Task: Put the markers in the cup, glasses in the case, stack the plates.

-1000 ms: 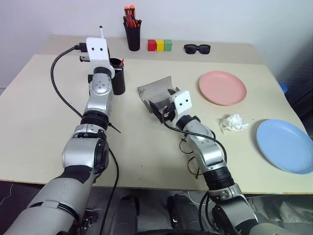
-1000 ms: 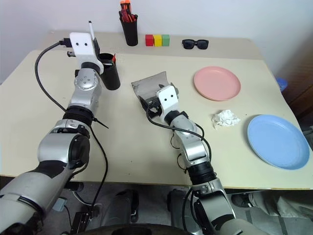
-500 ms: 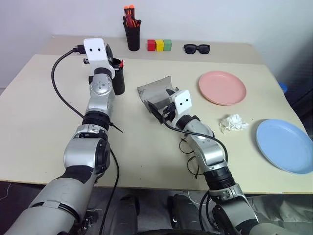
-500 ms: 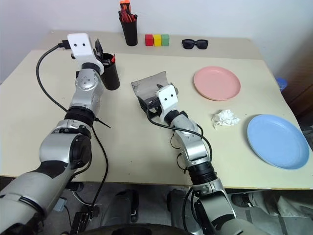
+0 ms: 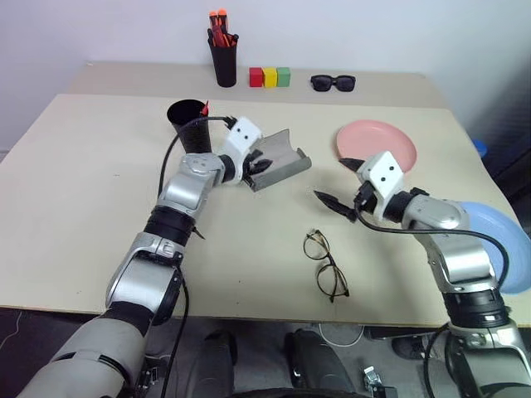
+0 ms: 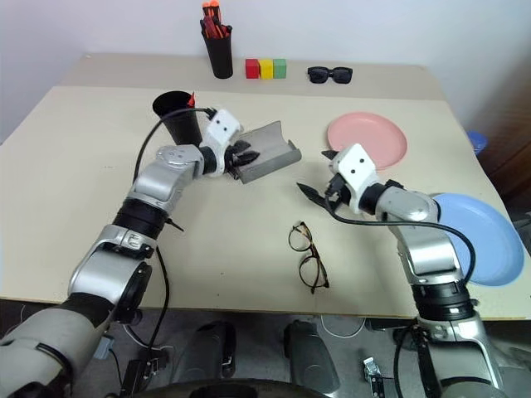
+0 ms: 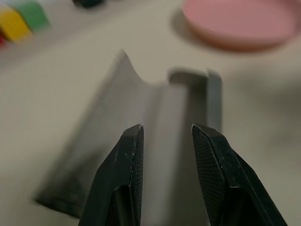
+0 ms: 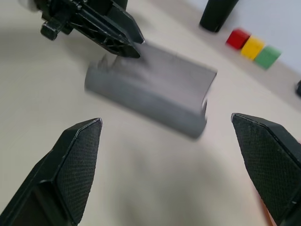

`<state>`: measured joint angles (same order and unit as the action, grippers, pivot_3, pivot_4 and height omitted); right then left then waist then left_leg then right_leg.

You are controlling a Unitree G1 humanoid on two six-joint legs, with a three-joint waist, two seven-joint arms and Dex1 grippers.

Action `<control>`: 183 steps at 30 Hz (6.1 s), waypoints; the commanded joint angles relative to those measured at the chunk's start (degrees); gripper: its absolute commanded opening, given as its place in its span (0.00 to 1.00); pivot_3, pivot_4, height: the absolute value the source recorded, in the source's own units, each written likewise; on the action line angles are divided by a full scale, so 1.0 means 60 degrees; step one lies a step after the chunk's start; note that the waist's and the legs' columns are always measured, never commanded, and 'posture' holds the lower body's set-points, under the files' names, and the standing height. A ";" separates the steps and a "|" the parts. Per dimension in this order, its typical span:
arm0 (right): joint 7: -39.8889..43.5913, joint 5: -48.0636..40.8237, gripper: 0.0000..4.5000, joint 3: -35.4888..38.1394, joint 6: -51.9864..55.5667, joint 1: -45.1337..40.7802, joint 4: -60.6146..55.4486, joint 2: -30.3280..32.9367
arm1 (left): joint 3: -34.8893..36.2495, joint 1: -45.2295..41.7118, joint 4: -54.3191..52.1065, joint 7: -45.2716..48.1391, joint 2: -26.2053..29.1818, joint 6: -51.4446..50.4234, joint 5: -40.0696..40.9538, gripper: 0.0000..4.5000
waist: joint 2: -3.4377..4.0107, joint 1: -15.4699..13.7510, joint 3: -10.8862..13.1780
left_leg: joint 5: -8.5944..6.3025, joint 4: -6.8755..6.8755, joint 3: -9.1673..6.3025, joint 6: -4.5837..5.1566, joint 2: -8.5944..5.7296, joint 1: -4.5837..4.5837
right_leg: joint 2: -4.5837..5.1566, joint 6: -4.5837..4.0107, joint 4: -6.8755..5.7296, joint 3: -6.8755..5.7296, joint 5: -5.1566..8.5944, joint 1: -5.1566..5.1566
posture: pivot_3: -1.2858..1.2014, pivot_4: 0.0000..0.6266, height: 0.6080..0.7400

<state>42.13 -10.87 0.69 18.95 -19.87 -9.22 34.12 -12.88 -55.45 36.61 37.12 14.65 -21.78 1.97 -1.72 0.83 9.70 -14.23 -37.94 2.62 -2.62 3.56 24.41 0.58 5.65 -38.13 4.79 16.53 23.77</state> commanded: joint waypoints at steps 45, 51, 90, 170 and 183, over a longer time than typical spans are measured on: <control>-0.1254 -0.3139 1.00 0.1848 0.5205 0.3520 -0.4739 0.0611 | -0.0434 0.2593 -0.3012 0.5324 0.2188 0.3158 0.0004 0.52 | 0.0028 -0.0010 -0.0012 | -0.0009 -0.0027 -0.0016 0.0015 0.0004 -0.0007 | 0.0003 -0.0002 -0.0002 -0.0001 0.0003 -0.0025 | 0.52 0.24 0.94; -0.1942 -0.4121 1.00 0.1993 0.6947 0.3340 -0.5166 0.0437 | -0.0005 0.2697 -0.3413 0.4772 0.2228 0.3417 0.0253 0.52 | 0.0028 -0.0015 -0.0012 | -0.0009 -0.0027 -0.0017 0.0015 0.0004 -0.0005 | 0.0005 -0.0002 -0.0002 -0.0001 0.0002 -0.0024 | 0.52 0.24 0.94; -0.2514 -0.3322 0.02 0.0280 0.6558 0.1249 -0.6005 0.2509 | 0.1474 0.7136 -0.7266 0.2923 0.3367 0.2263 0.1637 0.54 | 0.0047 0.0063 -0.0024 | -0.0011 -0.0025 -0.0003 0.0020 0.0018 -0.0012 | 0.0006 -0.0010 0.0002 0.0002 0.0007 -0.0016 | 0.52 0.24 0.94; -0.2975 0.1773 0.78 -0.0187 0.0585 0.3242 -0.3898 -0.1468 | 0.0856 -0.1717 0.2263 0.1848 0.0151 -0.2505 0.0356 0.01 | 0.0039 0.0033 -0.0024 | -0.0014 -0.0010 -0.0012 0.0023 -0.0007 0.0001 | 0.0001 0.0000 0.0003 -0.0001 0.0004 -0.0007 | 0.52 0.24 0.94; -0.2690 0.1073 0.78 0.0159 0.1072 0.2354 -0.3112 -0.1396 | -0.0034 0.1891 -0.4913 0.2939 0.1898 -0.4264 0.0837 0.01 | 0.0045 -0.0018 -0.0027 | -0.0012 -0.0021 -0.0009 0.0021 0.0003 -0.0003 | 0.0004 -0.0001 -0.0008 0.0001 0.0004 -0.0013 | 0.52 0.24 0.94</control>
<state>25.73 -3.25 0.03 24.85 -4.76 -27.28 25.44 -12.14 -44.70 11.24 54.03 25.36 -46.43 6.33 -1.44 0.72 9.55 -14.30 -38.07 2.57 -2.49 3.57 24.39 0.62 5.64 -38.17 4.80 16.56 23.68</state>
